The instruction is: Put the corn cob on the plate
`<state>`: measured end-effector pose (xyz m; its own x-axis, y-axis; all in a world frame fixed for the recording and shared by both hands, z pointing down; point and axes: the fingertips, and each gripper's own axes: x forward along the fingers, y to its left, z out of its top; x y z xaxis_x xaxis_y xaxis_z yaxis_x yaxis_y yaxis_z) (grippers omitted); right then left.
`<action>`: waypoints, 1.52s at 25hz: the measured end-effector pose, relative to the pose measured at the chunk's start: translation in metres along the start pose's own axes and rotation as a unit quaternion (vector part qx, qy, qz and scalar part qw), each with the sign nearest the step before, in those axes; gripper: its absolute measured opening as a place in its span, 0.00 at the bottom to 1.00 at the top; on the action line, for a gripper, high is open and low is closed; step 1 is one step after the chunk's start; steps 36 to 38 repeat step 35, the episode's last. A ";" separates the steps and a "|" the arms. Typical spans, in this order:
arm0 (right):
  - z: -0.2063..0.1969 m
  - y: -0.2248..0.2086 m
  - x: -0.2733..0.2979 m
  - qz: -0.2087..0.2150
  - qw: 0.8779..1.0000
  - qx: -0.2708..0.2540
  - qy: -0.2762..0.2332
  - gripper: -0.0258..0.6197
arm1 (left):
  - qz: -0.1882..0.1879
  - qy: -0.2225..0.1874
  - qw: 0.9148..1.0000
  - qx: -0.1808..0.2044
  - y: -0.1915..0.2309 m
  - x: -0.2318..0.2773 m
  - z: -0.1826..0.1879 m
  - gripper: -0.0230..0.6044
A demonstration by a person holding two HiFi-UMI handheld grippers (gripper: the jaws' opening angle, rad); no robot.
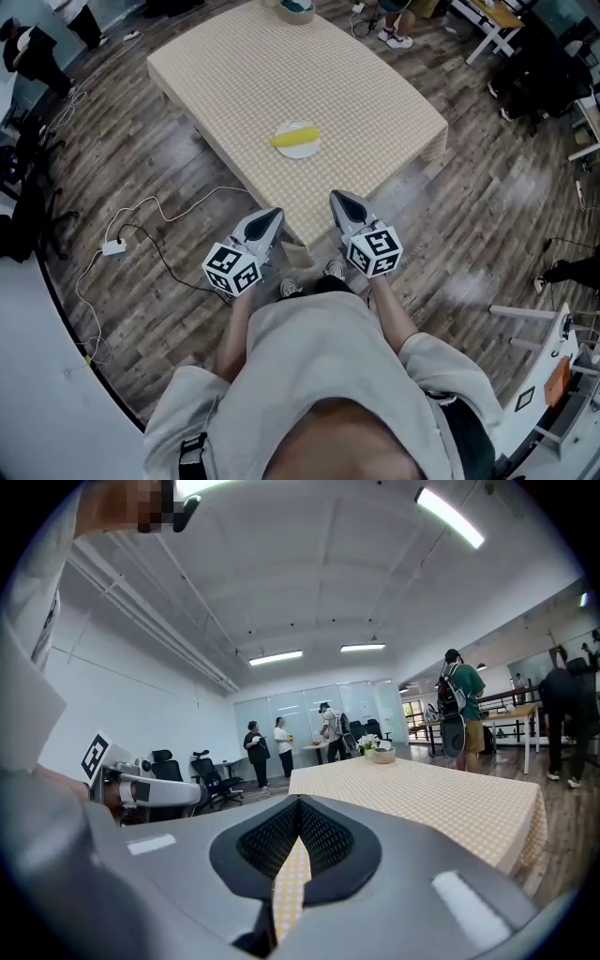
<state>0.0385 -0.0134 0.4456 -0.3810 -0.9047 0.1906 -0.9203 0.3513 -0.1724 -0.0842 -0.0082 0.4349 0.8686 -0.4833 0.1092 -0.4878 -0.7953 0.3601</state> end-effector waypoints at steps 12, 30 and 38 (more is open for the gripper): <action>-0.004 -0.012 -0.074 0.027 1.000 0.005 0.002 0.04 | 0.026 -0.007 0.999 0.019 -0.074 0.021 -0.012 0.05; -0.007 -0.007 -0.099 0.042 0.999 -0.001 -0.004 0.04 | 0.032 -0.014 0.998 0.045 -0.109 0.021 -0.011 0.05; -0.003 -0.013 -0.097 0.044 0.999 -0.007 -0.008 0.04 | 0.029 -0.017 0.998 0.049 -0.113 0.031 -0.010 0.05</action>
